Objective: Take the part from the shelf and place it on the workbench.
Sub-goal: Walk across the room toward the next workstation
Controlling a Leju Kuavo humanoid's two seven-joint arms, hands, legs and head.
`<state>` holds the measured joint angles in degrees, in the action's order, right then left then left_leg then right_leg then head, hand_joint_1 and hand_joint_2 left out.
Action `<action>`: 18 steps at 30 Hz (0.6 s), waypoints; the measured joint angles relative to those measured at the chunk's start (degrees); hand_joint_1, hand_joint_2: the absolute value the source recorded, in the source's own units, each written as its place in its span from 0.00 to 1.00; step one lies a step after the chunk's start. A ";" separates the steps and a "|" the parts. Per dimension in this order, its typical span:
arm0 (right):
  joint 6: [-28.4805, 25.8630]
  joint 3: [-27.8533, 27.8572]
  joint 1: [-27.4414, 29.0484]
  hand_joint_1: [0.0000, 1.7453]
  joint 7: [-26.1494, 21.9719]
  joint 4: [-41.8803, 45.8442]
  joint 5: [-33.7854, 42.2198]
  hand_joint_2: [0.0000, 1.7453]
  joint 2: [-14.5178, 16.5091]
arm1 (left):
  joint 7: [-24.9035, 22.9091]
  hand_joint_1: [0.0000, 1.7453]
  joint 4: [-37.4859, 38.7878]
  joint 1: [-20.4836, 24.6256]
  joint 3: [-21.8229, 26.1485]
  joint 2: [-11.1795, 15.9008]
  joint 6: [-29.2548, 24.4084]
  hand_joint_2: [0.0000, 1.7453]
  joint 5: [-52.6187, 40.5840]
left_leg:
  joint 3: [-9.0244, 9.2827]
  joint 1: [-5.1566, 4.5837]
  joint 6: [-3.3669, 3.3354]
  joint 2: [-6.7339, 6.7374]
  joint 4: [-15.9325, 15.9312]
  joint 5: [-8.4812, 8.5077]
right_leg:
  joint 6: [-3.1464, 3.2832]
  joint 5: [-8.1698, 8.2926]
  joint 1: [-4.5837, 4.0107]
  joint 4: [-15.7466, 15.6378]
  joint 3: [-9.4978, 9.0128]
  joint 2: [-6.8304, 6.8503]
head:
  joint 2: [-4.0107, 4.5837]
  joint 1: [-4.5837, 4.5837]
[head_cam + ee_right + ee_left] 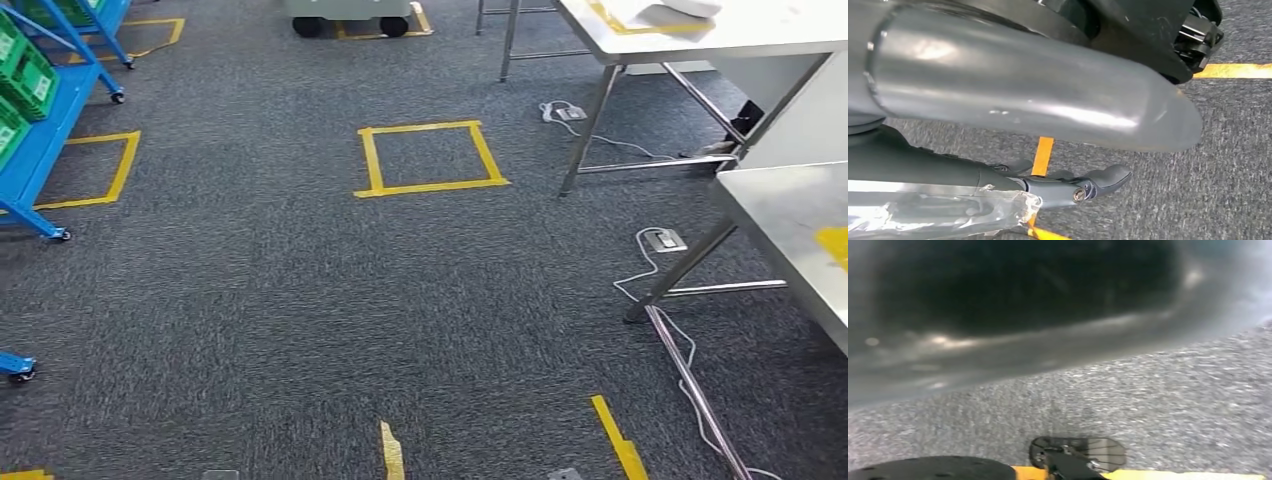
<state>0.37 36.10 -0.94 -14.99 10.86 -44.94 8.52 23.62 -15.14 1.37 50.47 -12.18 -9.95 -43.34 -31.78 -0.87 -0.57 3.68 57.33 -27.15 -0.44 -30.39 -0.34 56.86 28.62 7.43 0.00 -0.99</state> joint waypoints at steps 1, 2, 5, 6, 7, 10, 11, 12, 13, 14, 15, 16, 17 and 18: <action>0.00 0.01 -0.09 0.00 0.00 0.00 0.00 0.00 -0.01 | 0.01 0.00 -0.04 -0.15 0.00 -0.06 0.03 0.00 0.01 | -0.09 0.10 -0.35 -0.59 -0.22 0.26 | -0.25 -0.21 0.09 0.08 0.09 0.11 | 0.00 0.01; 0.00 0.01 -0.14 0.00 -0.01 0.00 0.00 0.00 -0.04 | 0.01 0.00 -0.10 -0.28 0.01 -0.13 0.05 0.00 0.01 | -0.15 0.21 -0.74 -1.19 -0.52 0.56 | -0.53 -0.91 0.20 0.65 0.32 -0.82 | 0.00 0.06; 0.01 0.01 0.03 0.00 -0.02 -0.01 0.00 0.00 -0.15 | 0.01 0.00 -0.33 -0.13 0.02 -0.37 0.13 0.00 0.03 | -0.79 0.44 -1.77 -3.10 -1.00 1.52 | -1.14 -6.57 0.53 8.77 3.55 -6.08 | 0.00 0.46; 0.01 0.02 0.12 0.00 0.00 -0.01 0.00 0.00 -0.17 | 0.01 0.00 -0.37 -0.06 0.02 -0.44 0.15 0.00 0.03 | -1.14 0.41 -1.87 -3.84 -0.97 1.80 | -1.25 -8.42 0.58 12.59 5.07 -6.89 | 0.00 0.53; 0.01 0.02 0.18 0.00 0.01 -0.02 0.00 0.00 -0.21 | 0.01 0.00 -0.39 -0.06 0.02 -0.49 0.17 0.00 0.03 | -1.47 0.38 -1.84 -4.58 -0.95 2.08 | -1.33 -9.26 0.61 15.22 6.08 -7.22 | 0.00 0.55; -0.01 0.04 0.20 0.00 0.02 -0.02 0.00 0.00 -0.26 | 0.01 0.00 -0.42 -0.20 0.02 -0.58 0.26 0.00 0.06 | -2.27 0.44 -1.29 -6.87 -0.83 2.96 | -1.44 -5.50 0.88 10.70 3.25 -7.87 | 0.00 0.55; -0.01 0.06 0.15 0.00 0.01 -0.02 0.00 0.00 -0.26 | 0.01 0.00 -0.44 -0.20 0.03 -0.61 0.32 0.00 0.07 | -2.52 0.46 -0.99 -7.59 -0.76 3.24 | -1.47 -3.90 1.11 6.32 0.91 -9.20 | 0.00 0.57; -0.02 0.09 0.12 0.00 0.01 -0.02 0.00 0.00 -0.26 | 0.02 0.00 -0.49 -0.15 0.03 -0.64 0.42 0.00 0.07 | -2.80 0.45 -0.67 -8.30 -0.67 3.54 | -1.42 -2.61 1.30 2.73 -1.16 -10.61 | 0.00 0.57; -0.03 0.16 0.11 0.00 0.00 -0.02 -0.01 0.00 -0.26 | 0.05 0.00 -0.56 -0.10 0.03 -0.69 0.53 0.00 0.04 | -3.06 0.40 -0.32 -8.93 -0.58 3.88 | -1.36 -2.01 1.45 0.37 -2.27 -11.81 | 0.00 0.57; -0.03 0.24 0.11 0.00 0.00 -0.02 -0.04 0.00 -0.26 | 0.10 0.00 -0.65 -0.07 0.04 -0.72 0.66 0.00 0.01 | -3.31 0.35 0.03 -9.53 -0.52 4.27 | -1.24 -1.91 1.48 -0.56 -2.64 -12.57 | 0.00 0.56; -0.04 0.32 0.13 0.00 0.00 -0.02 -0.09 0.00 -0.27 | 0.16 0.00 -0.73 -0.11 0.06 -0.74 0.80 0.00 -0.05 | -3.54 0.35 0.38 -10.18 -0.53 4.67 | -1.03 -1.64 1.38 -0.52 -2.48 -12.22 | 0.00 0.54; -0.04 0.40 0.13 0.00 -0.01 -0.03 -0.14 0.00 -0.26 | 0.21 0.00 -0.80 -0.20 0.10 -0.76 0.90 0.00 -0.13 | -3.77 0.45 0.70 -10.69 -0.49 4.95 | -0.69 -1.45 1.45 -0.61 -2.07 -11.45 | 0.00 0.56; -0.04 0.45 0.10 0.00 -0.02 -0.03 -0.19 0.00 -0.27 | 0.24 0.00 -0.84 -0.31 0.14 -0.80 0.99 0.00 -0.20 | -4.12 0.48 0.97 -10.36 -0.13 4.45 | -0.21 -1.14 1.44 -0.64 -1.81 -10.67 | 0.00 0.50; -0.04 0.50 0.09 0.00 -0.06 -0.03 -0.23 0.00 -0.27 | 0.24 0.00 -0.87 -0.39 0.17 -0.84 1.05 0.00 -0.27 | -4.69 0.52 1.20 -9.35 1.08 2.91 | 0.31 -0.74 1.44 -0.73 -1.41 -9.75 | 0.00 0.32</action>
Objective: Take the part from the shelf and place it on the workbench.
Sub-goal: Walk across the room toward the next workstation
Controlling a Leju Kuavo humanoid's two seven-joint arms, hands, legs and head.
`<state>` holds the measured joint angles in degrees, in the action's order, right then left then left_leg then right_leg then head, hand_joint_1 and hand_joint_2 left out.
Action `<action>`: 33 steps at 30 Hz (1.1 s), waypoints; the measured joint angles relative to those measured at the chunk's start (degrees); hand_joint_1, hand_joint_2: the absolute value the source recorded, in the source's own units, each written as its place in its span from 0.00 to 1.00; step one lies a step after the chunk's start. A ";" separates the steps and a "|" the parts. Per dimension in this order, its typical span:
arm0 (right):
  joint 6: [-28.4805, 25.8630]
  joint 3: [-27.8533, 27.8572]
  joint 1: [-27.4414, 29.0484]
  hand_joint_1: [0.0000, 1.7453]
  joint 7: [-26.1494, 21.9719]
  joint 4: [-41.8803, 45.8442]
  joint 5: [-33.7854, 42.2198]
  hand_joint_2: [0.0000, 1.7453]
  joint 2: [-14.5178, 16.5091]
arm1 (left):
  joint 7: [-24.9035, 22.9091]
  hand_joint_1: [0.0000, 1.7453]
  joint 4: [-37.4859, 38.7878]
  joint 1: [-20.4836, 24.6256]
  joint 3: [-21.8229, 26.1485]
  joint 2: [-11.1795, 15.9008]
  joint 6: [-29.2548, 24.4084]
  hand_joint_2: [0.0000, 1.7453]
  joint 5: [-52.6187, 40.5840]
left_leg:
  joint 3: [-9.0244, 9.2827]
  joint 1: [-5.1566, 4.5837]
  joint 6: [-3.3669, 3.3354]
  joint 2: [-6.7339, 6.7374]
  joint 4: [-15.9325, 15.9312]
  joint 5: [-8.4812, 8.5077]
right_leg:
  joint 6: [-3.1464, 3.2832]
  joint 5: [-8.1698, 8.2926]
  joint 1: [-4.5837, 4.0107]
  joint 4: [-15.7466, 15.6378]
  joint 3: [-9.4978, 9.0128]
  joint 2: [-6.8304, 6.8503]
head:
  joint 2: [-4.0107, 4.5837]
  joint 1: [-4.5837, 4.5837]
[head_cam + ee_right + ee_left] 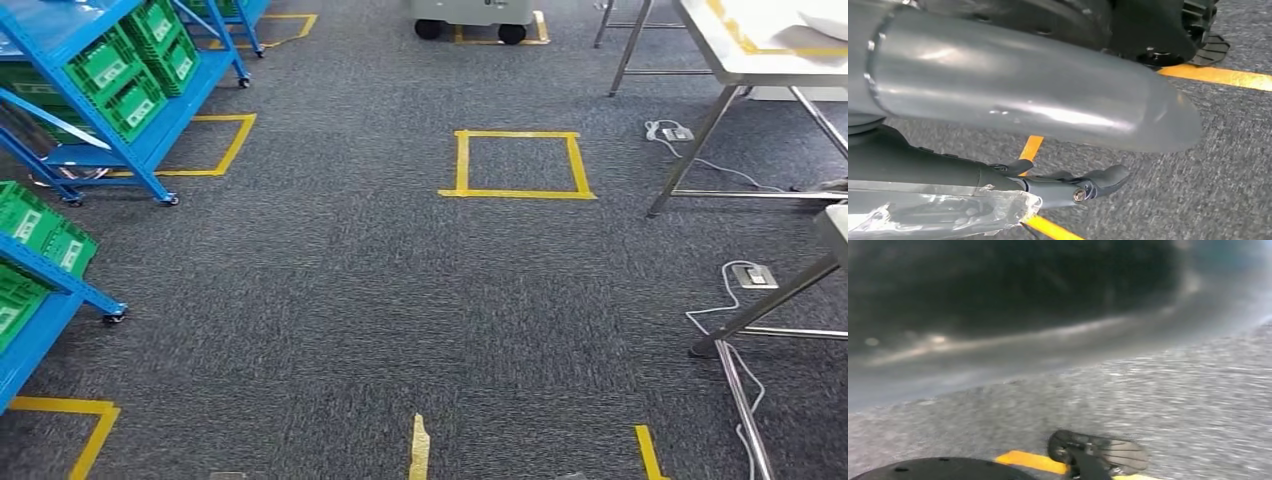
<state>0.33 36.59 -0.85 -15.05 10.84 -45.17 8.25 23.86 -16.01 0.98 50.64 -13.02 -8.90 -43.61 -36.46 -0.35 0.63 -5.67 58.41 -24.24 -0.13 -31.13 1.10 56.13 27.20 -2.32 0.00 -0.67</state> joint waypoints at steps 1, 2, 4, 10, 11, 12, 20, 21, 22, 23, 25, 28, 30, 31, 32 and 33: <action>0.01 0.05 0.03 0.00 -0.03 0.00 -0.03 0.00 0.00 | 0.00 0.00 -0.04 -0.02 0.02 -0.04 0.05 0.00 -0.04 | -0.81 0.03 0.21 1.49 2.38 -2.50 | 0.45 0.45 -0.02 -0.07 0.48 0.95 | 0.00 -0.21; 0.02 0.10 0.07 0.00 -0.05 0.01 -0.04 0.00 -0.01 | 0.00 0.00 -0.09 0.04 0.02 -0.10 0.14 0.00 -0.09 | -1.82 0.01 0.40 3.16 5.77 -5.55 | 0.70 0.78 -0.20 -0.07 0.91 1.84 | 0.00 -0.43; 0.16 0.22 0.27 0.00 -0.08 0.01 -0.07 0.00 -0.01 | 0.01 0.00 -0.17 0.16 0.02 -0.14 0.50 0.00 -0.38 | -3.32 0.21 0.74 4.74 12.91 -9.56 | 0.82 1.31 -0.49 -0.01 1.76 3.83 | 0.00 -0.59; 0.82 0.34 0.01 0.00 -0.08 0.00 -0.25 0.00 0.02 | 0.04 0.00 -0.79 -0.31 0.02 -0.05 1.23 0.00 -1.80 | 8.00 -0.36 -0.50 8.81 0.37 -4.51 | 0.38 2.32 -0.98 0.24 2.68 8.18 | 0.00 -0.57; 0.86 0.34 -0.04 0.00 -0.08 -0.01 -0.27 0.00 0.03 | 0.09 0.00 -0.93 -0.28 0.03 -0.04 1.23 0.00 -1.83 | 9.11 -0.64 -0.89 9.64 -1.75 -4.61 | 0.16 2.45 -1.05 0.28 2.71 8.77 | 0.00 -0.59; 0.89 0.34 -0.14 0.00 -0.08 -0.01 -0.29 0.00 0.03 | 0.16 0.00 -1.05 -0.28 0.04 -0.02 1.23 0.00 -1.84 | 9.36 -0.83 -1.22 9.72 -2.68 -4.92 | -0.10 2.60 -1.11 0.33 2.76 9.37 | 0.00 -0.58; 1.55 0.68 0.10 0.00 -0.38 -0.01 -0.65 0.00 -0.14 | 0.84 0.00 -1.56 -0.39 0.61 -0.67 1.88 0.00 -3.01 | 8.23 -0.36 -2.91 4.81 -3.91 -3.50 | -1.75 -4.98 -0.63 16.94 10.62 2.52 | 0.00 0.09; 1.61 0.74 0.18 0.00 -0.38 -0.02 -0.72 0.00 -0.15 | 0.82 0.00 -1.57 -0.45 0.76 -0.69 1.88 0.00 -3.08 | 8.19 -0.38 -2.87 4.09 -3.81 -3.46 | -1.78 -4.00 -0.61 16.61 10.44 2.39 | 0.00 0.12; 1.61 0.79 0.21 0.00 -0.40 -0.01 -0.77 0.00 -0.16 | 0.81 0.00 -1.57 -0.50 0.89 -0.73 1.89 0.00 -3.12 | 8.22 -0.37 -2.79 3.39 -3.69 -3.48 | -1.75 -2.06 -0.55 13.92 9.14 2.19 | 0.00 0.12; 1.60 0.82 0.19 0.00 -0.42 -0.01 -0.80 0.00 -0.18 | 0.81 0.00 -1.57 -0.51 0.97 -0.77 1.90 0.00 -3.16 | 8.23 -0.35 -2.63 2.72 -3.52 -3.56 | -1.72 0.07 -0.43 9.76 7.13 1.44 | 0.00 0.13; 1.54 0.87 0.12 0.00 -0.48 -0.01 -0.83 0.00 -0.22 | 0.80 0.00 -1.58 -0.38 1.05 -0.86 1.92 0.00 -3.21 | 7.93 -0.46 -2.17 1.57 -3.01 -3.79 | -1.59 2.14 -0.12 2.76 3.58 -0.74 | 0.00 0.12; 1.17 0.92 0.05 0.00 -0.93 -0.01 -1.05 0.00 -0.28 | 0.81 0.00 -1.61 -0.34 1.23 -0.96 2.10 0.00 -3.38 | 7.04 -0.26 -1.23 0.03 -2.56 -3.72 | -1.01 1.78 -0.17 0.67 2.29 -1.13 | 0.00 0.10; 0.87 0.93 0.07 0.00 -1.48 0.01 -1.21 0.00 -0.31 | 0.85 0.00 -1.66 -0.48 1.41 -1.00 2.24 0.00 -3.61 | 6.46 -0.12 -0.62 0.87 -1.48 -4.36 | -0.42 1.84 -0.13 0.38 2.03 -0.06 | 0.00 -0.07; 0.80 0.93 0.09 0.00 -1.64 0.01 -1.23 0.00 -0.31 | 0.86 0.00 -1.68 -0.45 1.45 -1.01 2.29 0.00 -3.69 | 5.49 -0.11 -0.33 2.01 0.53 -5.50 | -0.12 1.80 -0.07 0.20 1.82 0.61 | 0.00 -0.21; 0.75 0.93 0.12 0.00 -1.75 0.01 -1.25 0.00 -0.31 | 0.87 0.00 -1.69 -0.39 1.46 -1.01 2.34 0.00 -3.74 | 3.85 -0.06 -0.05 3.38 3.72 -7.08 | 0.14 1.66 -0.08 0.10 1.59 1.37 | 0.00 -0.36; 0.73 0.94 0.16 0.00 -1.78 0.01 -1.26 0.00 -0.32 | 0.88 0.00 -1.70 -0.31 1.46 -1.02 2.38 0.00 -3.75 | 1.63 0.01 0.19 4.30 7.77 -8.77 | 0.33 1.42 -0.15 0.07 1.41 2.14 | 0.00 -0.49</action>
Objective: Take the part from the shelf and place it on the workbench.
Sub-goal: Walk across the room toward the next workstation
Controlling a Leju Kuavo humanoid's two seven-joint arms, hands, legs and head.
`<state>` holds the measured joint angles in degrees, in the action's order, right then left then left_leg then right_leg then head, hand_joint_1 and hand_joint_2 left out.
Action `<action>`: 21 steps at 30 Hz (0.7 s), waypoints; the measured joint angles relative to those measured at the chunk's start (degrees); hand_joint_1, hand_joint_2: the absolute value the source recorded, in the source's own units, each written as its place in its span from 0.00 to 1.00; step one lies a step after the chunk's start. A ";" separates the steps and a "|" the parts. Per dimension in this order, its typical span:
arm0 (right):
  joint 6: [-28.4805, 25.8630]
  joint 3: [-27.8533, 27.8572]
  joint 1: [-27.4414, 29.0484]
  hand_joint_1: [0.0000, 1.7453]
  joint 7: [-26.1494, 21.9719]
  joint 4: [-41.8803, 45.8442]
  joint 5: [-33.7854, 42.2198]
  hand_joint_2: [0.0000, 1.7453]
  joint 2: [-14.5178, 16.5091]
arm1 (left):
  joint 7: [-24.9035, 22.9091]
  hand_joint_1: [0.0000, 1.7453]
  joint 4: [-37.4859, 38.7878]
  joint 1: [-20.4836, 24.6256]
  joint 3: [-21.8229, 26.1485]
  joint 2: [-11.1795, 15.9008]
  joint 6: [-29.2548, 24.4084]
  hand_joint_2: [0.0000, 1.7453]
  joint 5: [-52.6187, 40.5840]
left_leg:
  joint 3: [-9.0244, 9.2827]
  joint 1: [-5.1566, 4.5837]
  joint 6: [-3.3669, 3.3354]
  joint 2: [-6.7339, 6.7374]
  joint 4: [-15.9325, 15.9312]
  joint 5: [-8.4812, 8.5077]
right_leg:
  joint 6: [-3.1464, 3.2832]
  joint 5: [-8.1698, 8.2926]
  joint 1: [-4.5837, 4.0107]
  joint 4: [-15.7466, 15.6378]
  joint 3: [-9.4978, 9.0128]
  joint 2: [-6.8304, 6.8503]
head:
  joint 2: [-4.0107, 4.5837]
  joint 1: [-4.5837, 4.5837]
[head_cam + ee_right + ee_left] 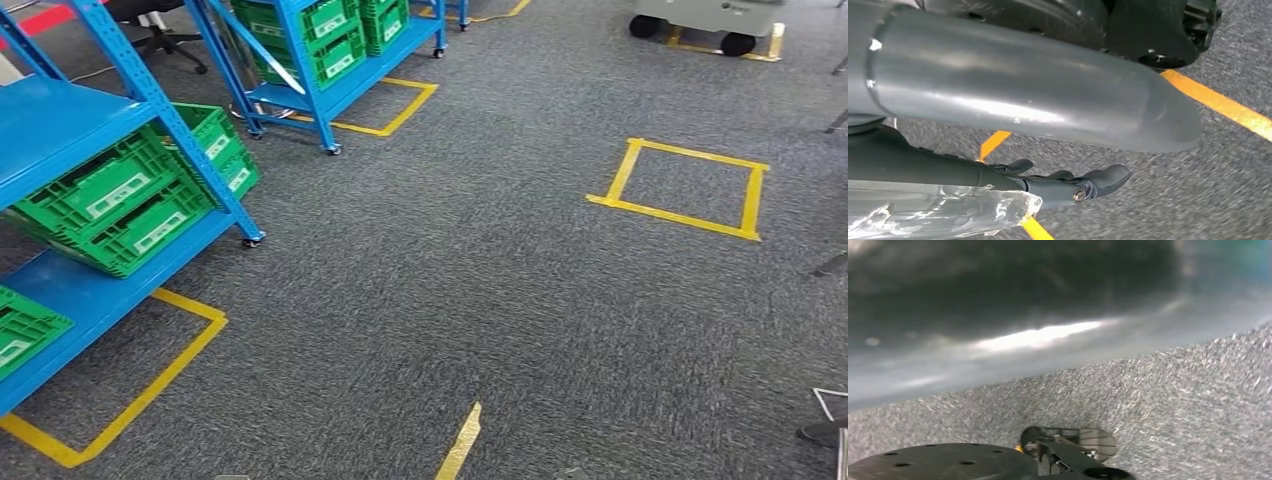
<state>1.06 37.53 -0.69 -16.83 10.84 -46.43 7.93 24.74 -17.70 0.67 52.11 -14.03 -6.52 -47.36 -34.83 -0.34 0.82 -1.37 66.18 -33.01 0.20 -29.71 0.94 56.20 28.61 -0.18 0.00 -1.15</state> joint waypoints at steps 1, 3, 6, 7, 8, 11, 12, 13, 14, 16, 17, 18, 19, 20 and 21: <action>-0.01 0.01 0.04 0.00 0.00 0.00 -0.01 0.00 -0.01 | 0.00 0.00 0.00 0.04 0.01 0.01 0.04 0.00 -0.01 | -2.28 0.11 0.16 0.45 3.97 -1.30 | 0.11 -0.26 -0.09 0.00 -0.21 0.81 | 0.00 -0.01; 0.00 0.01 0.07 0.00 -0.19 0.00 -0.05 0.00 -0.02 | 0.10 0.00 -0.01 -0.15 0.05 0.01 0.21 0.00 -0.04 | -4.59 0.27 0.20 0.70 7.13 -0.76 | 0.13 -0.89 -0.24 0.01 -0.83 2.20 | 0.00 0.00; 0.04 -0.01 0.01 0.00 -1.00 -0.01 -0.28 0.00 -0.01 | 0.75 0.00 -0.10 -0.39 0.36 0.01 0.68 0.00 -0.22 | -1.03 -0.14 -0.81 2.61 -1.73 5.74 | -0.17 -2.18 -0.44 -0.08 -2.26 3.97 | 0.00 0.01; 0.03 0.00 -0.01 0.00 -1.22 -0.02 -0.37 0.00 0.00 | 0.97 0.00 -0.16 -0.31 0.54 -0.01 0.83 0.00 -0.34 | 0.57 -0.51 -1.37 3.77 -5.08 6.75 | -0.43 -2.69 -0.55 -0.13 -2.60 4.54 | 0.00 -0.03; 0.01 0.01 -0.06 0.00 -1.38 -0.02 -0.45 0.00 0.01 | 1.14 0.00 -0.24 -0.18 0.71 -0.03 1.00 0.00 -0.46 | 1.60 -0.88 -1.87 4.72 -7.14 6.88 | -0.73 -3.12 -0.64 -0.27 -2.84 5.16 | 0.00 -0.02; -0.05 0.02 -0.42 0.00 -1.83 -0.02 -0.69 0.00 0.02 | 1.67 0.00 -0.46 -0.19 1.21 -0.10 1.56 0.00 -1.00 | 2.84 -1.05 -2.85 3.86 -9.03 5.80 | -1.69 -3.46 -0.58 0.17 -4.14 6.37 | 0.00 -0.02; -0.05 0.01 -0.54 0.00 -1.97 -0.02 -0.77 0.00 0.02 | 1.85 0.00 -0.53 -0.30 1.33 -0.13 1.72 0.00 -1.17 | 3.46 -0.88 -3.17 3.25 -9.40 5.68 | -1.94 -3.80 -0.47 1.10 -4.24 5.63 | 0.02 0.04; -0.05 0.01 -0.61 0.00 -2.07 -0.02 -0.83 0.00 0.02 | 1.97 0.00 -0.58 -0.30 1.42 -0.19 1.83 0.00 -1.28 | 4.12 -0.70 -3.47 2.68 -9.63 5.52 | -2.18 -4.67 -0.36 2.85 -3.43 4.33 | 0.02 0.10; -0.06 0.01 -0.62 0.00 -2.12 -0.02 -0.85 0.00 0.02 | 2.03 0.00 -0.63 -0.22 1.47 -0.26 1.94 0.00 -1.32 | 4.67 -0.56 -3.71 2.10 -9.81 5.34 | -2.37 -6.03 -0.27 5.81 -1.70 2.81 | 0.03 0.24; -0.07 0.02 -0.55 0.00 -2.13 -0.02 -0.88 0.00 0.02 | 2.13 0.00 -0.66 0.03 1.58 -0.39 2.19 0.00 -1.42 | 5.24 -0.50 -3.95 0.85 -9.78 4.78 | -2.71 -8.81 -0.19 13.21 3.30 0.69 | 0.02 0.46; -0.09 0.02 -0.43 0.00 -2.08 -0.02 -0.91 0.00 0.02 | 2.26 0.00 -0.66 0.02 1.67 -0.44 2.37 0.00 -1.54 | 5.62 -0.48 -3.91 0.15 -9.76 4.46 | -2.85 -9.49 -0.16 15.82 5.69 0.43 | 0.02 0.52; -0.11 0.02 -0.29 0.00 -2.02 -0.02 -0.93 0.00 0.02 | 2.48 0.00 -0.66 -0.08 1.76 -0.47 2.54 0.00 -1.69 | 6.16 -0.43 -3.78 -0.58 -9.73 4.09 | -2.96 -9.16 -0.12 16.58 7.28 0.33 | 0.02 0.51; -0.14 0.03 -0.17 0.00 -1.96 -0.02 -0.96 0.00 0.02 | 2.74 0.00 -0.66 -0.18 1.86 -0.49 2.71 0.00 -1.90 | 6.85 -0.34 -3.58 -1.31 -9.69 3.64 | -3.06 -7.74 -0.07 15.44 7.98 0.25 | 0.02 0.52; -0.17 0.04 -0.12 0.00 -1.92 -0.02 -0.97 0.00 0.01 | 3.00 0.00 -0.66 -0.25 1.96 -0.52 2.82 0.00 -2.09 | 7.65 -0.22 -3.31 -2.00 -9.67 3.08 | -3.20 -5.22 0.05 12.59 7.85 -0.04 | 0.02 0.52; -0.19 0.07 -0.03 0.00 -1.90 -0.04 -0.99 0.00 0.01 | 3.22 0.00 -0.66 -0.28 2.09 -0.52 2.89 0.00 -2.24 | 8.22 -0.12 -2.96 -2.59 -9.63 2.46 | -3.42 -1.87 0.28 9.14 7.48 -0.94 | 0.02 0.61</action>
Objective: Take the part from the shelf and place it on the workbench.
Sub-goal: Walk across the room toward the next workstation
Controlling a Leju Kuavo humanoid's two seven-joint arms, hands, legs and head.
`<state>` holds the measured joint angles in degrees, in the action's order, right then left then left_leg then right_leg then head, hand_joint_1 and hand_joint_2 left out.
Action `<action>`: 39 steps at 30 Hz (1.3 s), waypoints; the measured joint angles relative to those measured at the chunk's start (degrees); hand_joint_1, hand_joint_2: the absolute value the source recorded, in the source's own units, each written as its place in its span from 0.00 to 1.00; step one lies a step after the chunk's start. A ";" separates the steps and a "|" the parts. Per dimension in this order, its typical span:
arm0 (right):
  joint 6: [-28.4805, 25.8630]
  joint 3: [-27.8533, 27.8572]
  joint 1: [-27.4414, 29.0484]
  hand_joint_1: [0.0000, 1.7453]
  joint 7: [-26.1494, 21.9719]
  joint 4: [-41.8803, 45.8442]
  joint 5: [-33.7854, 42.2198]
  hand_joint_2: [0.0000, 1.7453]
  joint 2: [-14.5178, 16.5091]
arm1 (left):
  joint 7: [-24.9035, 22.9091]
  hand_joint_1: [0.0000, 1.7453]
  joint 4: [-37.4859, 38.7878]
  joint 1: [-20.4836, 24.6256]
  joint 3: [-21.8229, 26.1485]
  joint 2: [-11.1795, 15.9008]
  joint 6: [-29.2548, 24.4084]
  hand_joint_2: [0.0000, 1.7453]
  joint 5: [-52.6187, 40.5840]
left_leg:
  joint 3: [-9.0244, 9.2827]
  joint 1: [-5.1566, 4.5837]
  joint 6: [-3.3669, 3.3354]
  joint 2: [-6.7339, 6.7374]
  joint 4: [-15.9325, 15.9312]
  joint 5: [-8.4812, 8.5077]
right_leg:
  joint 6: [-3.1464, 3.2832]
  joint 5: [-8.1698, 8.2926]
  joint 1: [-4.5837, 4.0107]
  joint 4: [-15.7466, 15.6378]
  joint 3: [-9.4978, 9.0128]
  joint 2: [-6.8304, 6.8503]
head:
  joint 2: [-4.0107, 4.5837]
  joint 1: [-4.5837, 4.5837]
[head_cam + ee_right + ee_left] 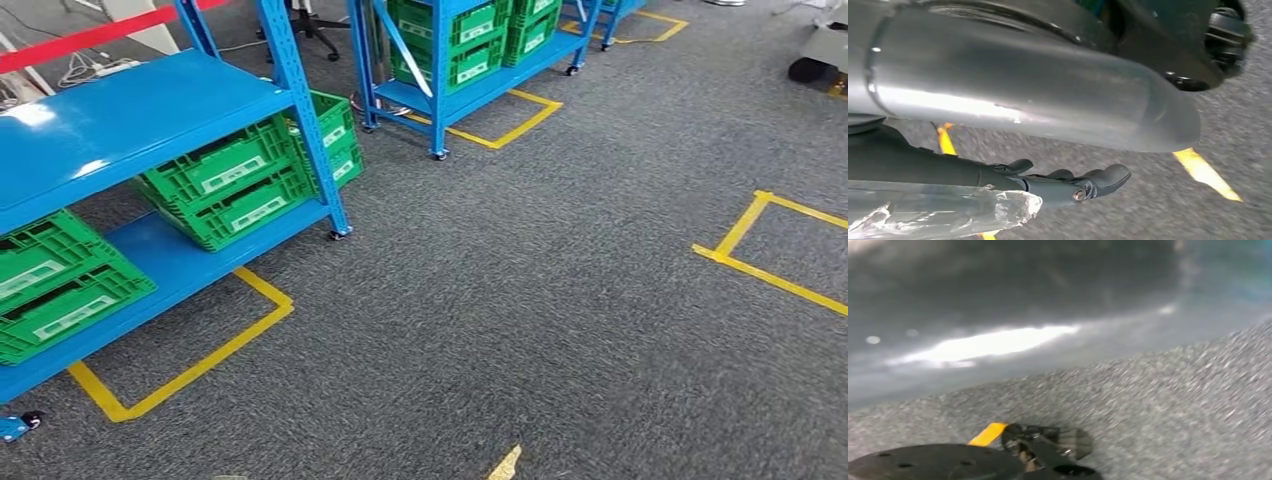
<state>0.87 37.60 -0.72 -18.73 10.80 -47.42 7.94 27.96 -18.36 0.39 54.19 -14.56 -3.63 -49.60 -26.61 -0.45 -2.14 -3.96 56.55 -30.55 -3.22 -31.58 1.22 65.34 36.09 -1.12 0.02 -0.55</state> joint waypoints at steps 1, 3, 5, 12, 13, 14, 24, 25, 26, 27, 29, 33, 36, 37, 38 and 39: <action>-0.01 0.05 0.03 0.00 0.02 -0.03 -0.02 0.00 0.00 | 0.16 0.00 0.00 0.08 0.14 0.02 0.04 0.00 -0.11 | 0.38 0.08 0.34 -0.58 0.24 -0.54 | 0.01 2.01 0.20 -2.84 -0.26 -1.05 | 0.00 0.12; -0.01 0.18 0.03 0.00 0.07 -0.07 -0.04 0.00 0.01 | 0.45 0.00 0.00 0.31 0.37 0.01 0.04 0.00 -0.23 | 0.34 0.24 1.15 -1.55 0.54 -1.40 | 0.87 4.19 0.26 -5.29 -0.48 -2.49 | -0.01 0.27; 0.01 0.28 -0.05 0.00 0.10 -0.05 -0.04 0.00 0.03 | 0.69 0.00 -0.01 0.39 0.43 0.02 0.03 0.00 -0.37 | 0.45 0.38 1.86 -2.11 0.39 -1.73 | 2.31 4.02 0.01 -5.43 -1.03 -1.71 | -0.02 0.30; -0.06 0.69 -0.16 0.00 0.06 -0.03 -0.27 0.00 0.05 | 0.93 0.00 0.00 0.85 0.49 0.13 -0.25 0.00 -1.19 | -9.07 0.41 3.47 3.34 16.45 -7.94 | 3.78 2.39 -0.51 -6.66 -4.29 2.80 | -0.02 -0.28; -0.08 0.74 -0.15 0.00 0.06 -0.03 -0.38 0.00 0.05 | 0.93 0.00 0.00 0.75 0.51 0.13 -0.29 0.00 -1.28 | -9.61 0.35 3.23 3.40 16.22 -6.66 | 3.84 1.99 -0.73 -6.66 -4.80 3.40 | -0.02 -0.28; -0.09 0.77 -0.17 0.00 0.06 -0.03 -0.48 0.00 0.06 | 0.93 0.00 0.00 0.66 0.54 0.13 -0.33 0.00 -1.36 | -9.19 0.21 2.73 3.59 13.98 -4.23 | 3.91 1.58 -1.00 -6.69 -5.40 3.98 | -0.02 -0.28; -0.22 0.81 -0.62 0.00 -0.03 0.02 -0.80 0.00 0.38 | 1.18 0.00 0.00 0.87 0.68 0.19 -0.50 0.00 -1.59 | -4.21 -0.92 -1.12 5.91 -1.05 4.14 | 2.69 -2.79 -1.43 -3.21 -5.68 3.86 | -0.02 0.27; -0.22 0.81 -0.53 0.00 -0.03 0.02 -0.80 0.00 0.37 | 1.20 0.00 0.00 1.00 0.69 0.13 -0.51 0.00 -1.63 | -4.19 -0.80 -1.16 5.13 -1.12 4.21 | 2.37 -4.44 -1.21 0.56 -3.85 2.27 | -0.02 0.39; -0.24 0.82 -0.42 0.00 -0.01 0.02 -0.81 0.00 0.34 | 1.16 0.00 0.00 1.08 0.69 0.07 -0.56 0.00 -1.71 | -4.21 -0.70 -1.17 4.31 -1.09 4.24 | 2.01 -5.84 -0.95 4.47 -1.77 1.52 | -0.02 0.45; -0.26 0.82 -0.31 0.00 0.01 0.02 -0.84 0.00 0.32 | 1.06 0.00 0.00 1.07 0.69 -0.01 -0.67 0.00 -1.79 | -4.15 -0.60 -1.10 3.48 -1.06 4.20 | 1.63 -6.45 -0.68 7.34 -0.04 1.25 | -0.02 0.51; -0.33 0.82 -0.18 0.00 0.03 0.02 -0.92 0.00 0.24 | 0.79 0.00 0.00 0.93 0.70 -0.15 -1.08 0.00 -1.93 | -3.86 -0.25 -0.67 1.85 -0.85 3.93 | 0.85 -3.92 -0.12 6.58 0.55 1.13 | -0.02 0.49; -0.40 0.80 -0.17 0.00 0.09 -0.08 -1.05 0.00 0.25 | 0.58 0.00 0.00 0.98 0.78 -0.29 -1.55 0.00 -1.97 | -4.28 0.40 1.34 -0.99 1.17 2.65 | -0.31 1.93 1.13 -5.16 -4.19 -2.73 | -0.02 0.82; -0.43 0.81 -0.24 0.00 0.14 -0.11 -1.21 0.00 0.25 | 0.52 0.00 0.00 0.79 0.84 -0.32 -1.60 0.00 -2.00 | -5.29 0.58 2.23 -2.44 1.80 2.67 | 1.05 1.54 1.05 -5.68 -4.67 -2.51 | -0.02 0.77; -0.45 0.82 -0.23 0.00 0.13 -0.11 -1.25 0.00 0.23 | 0.51 0.00 0.00 0.68 0.86 -0.35 -1.60 0.00 -2.01 | -5.55 0.60 2.48 -1.95 2.19 2.40 | 1.47 1.60 1.03 -5.72 -4.71 -1.91 | -0.02 0.60; -0.46 0.83 -0.22 0.00 0.12 -0.11 -1.27 0.00 0.22 | 0.50 0.00 0.00 0.66 0.89 -0.38 -1.60 0.00 -2.01 | -6.16 0.62 2.74 -0.88 3.38 1.62 | 1.85 1.65 1.05 -5.83 -4.78 -1.23 | -0.02 0.38; -0.48 0.83 -0.18 0.00 0.11 -0.11 -1.29 0.00 0.23 | 0.50 0.00 0.00 0.73 0.91 -0.41 -1.60 0.00 -2.01 | -7.29 0.62 3.02 0.56 5.70 0.26 | 2.14 1.67 1.05 -5.94 -4.84 -0.46 | -0.02 0.16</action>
<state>0.39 38.44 -0.90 -18.62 10.69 -48.71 8.17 28.46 -18.36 1.12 55.11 -14.97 -5.22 -51.60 -33.91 0.17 0.87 -3.40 62.24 -30.29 -1.08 -29.92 2.27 59.40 31.25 -1.58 0.00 -0.39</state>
